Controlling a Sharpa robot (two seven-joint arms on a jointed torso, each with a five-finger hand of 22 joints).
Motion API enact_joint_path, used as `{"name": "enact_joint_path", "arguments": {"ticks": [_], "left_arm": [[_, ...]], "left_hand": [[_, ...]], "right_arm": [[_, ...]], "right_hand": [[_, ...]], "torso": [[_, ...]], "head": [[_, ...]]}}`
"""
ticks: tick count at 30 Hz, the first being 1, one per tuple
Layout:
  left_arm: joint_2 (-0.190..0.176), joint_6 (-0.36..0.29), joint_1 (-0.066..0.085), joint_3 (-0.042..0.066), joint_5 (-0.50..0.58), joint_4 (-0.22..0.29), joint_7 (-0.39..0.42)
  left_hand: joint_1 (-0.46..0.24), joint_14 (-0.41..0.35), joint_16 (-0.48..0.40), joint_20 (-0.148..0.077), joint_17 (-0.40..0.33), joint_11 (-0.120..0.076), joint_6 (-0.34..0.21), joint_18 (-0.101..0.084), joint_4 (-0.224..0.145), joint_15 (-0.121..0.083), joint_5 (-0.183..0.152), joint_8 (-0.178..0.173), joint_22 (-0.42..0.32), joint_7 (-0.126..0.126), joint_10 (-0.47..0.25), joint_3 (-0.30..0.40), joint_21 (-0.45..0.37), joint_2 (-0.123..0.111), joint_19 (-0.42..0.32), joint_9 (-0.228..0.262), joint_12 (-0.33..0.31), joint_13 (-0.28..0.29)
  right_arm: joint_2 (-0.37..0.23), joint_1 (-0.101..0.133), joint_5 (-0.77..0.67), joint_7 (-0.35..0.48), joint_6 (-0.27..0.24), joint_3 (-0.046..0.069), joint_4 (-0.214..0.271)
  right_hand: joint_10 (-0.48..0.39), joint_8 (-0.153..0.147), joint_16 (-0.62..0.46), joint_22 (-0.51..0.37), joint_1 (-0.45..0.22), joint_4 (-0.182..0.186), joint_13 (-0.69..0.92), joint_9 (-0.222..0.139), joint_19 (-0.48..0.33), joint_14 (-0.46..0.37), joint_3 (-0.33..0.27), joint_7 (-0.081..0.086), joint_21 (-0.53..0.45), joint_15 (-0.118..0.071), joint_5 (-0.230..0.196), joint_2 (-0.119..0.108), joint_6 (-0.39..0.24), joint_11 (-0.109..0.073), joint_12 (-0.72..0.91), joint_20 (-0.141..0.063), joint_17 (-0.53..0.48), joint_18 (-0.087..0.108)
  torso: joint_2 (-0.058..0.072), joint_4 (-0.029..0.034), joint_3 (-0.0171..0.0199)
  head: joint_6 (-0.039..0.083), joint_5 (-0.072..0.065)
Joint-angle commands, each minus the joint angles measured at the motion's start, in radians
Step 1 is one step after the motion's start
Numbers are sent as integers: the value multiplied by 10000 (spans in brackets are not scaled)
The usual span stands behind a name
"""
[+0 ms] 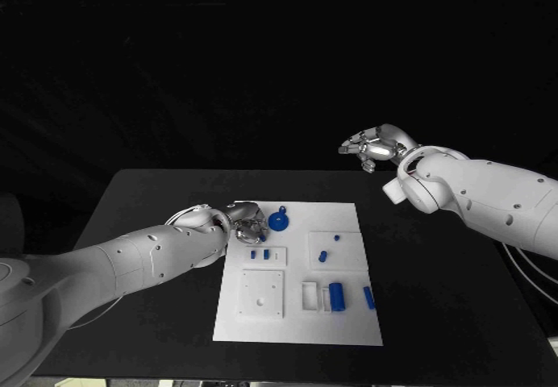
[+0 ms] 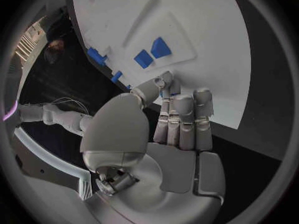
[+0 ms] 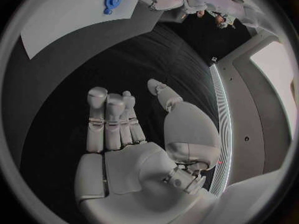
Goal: Assemble the parts on the task board
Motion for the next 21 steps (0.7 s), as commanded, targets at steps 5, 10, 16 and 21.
{"name": "enact_joint_path", "arguments": {"ticks": [5,10,16,21], "left_arm": [[28,157,-98,-50,13,80,137],[27,19,-99,-49,124,86,201],[-7,-184,-98,-49,508,38,265],[-17,-106,-98,-48,565,5,206]], "left_hand": [[-22,-24,48,-115,-17,142,65,518,-27,-23,5,69,188,-13,226,34,68,97,-9,20,47,23],[-27,-25,49,-115,-19,142,67,517,-27,-24,4,70,187,-13,230,32,68,94,-12,20,45,26],[-81,-94,29,-86,-49,235,-275,510,-27,62,-71,-111,181,114,-47,33,47,77,-65,-56,-142,-12],[-12,-195,35,46,-74,394,-913,556,-65,215,-90,-431,187,347,-424,54,28,-106,-151,-200,-380,-58]], "right_arm": [[14,-2,-39,87,151,4,-3],[26,-3,-39,91,152,4,-15],[19,-3,-39,88,146,4,-24],[21,-3,-39,88,149,4,-20]], "right_hand": [[-78,-56,2,145,-57,-40,-18,-12,4,15,31,93,-70,26,60,32,30,-21,35,-57,-8,693],[-78,-56,2,145,-57,-40,-19,-13,5,15,31,93,-71,26,60,32,30,-21,36,-57,-8,693],[-79,-56,2,146,-58,-41,-20,-13,5,14,31,93,-72,26,59,32,30,-20,36,-57,-8,693],[-80,-56,1,146,-59,-41,-21,-13,4,13,29,94,-73,27,58,31,29,-20,36,-57,-9,693]], "torso": [[-4,25,4],[-4,14,2],[0,8,1],[-5,15,4]], "head": [[-6,-15],[3,3],[10,5],[10,4]]}}
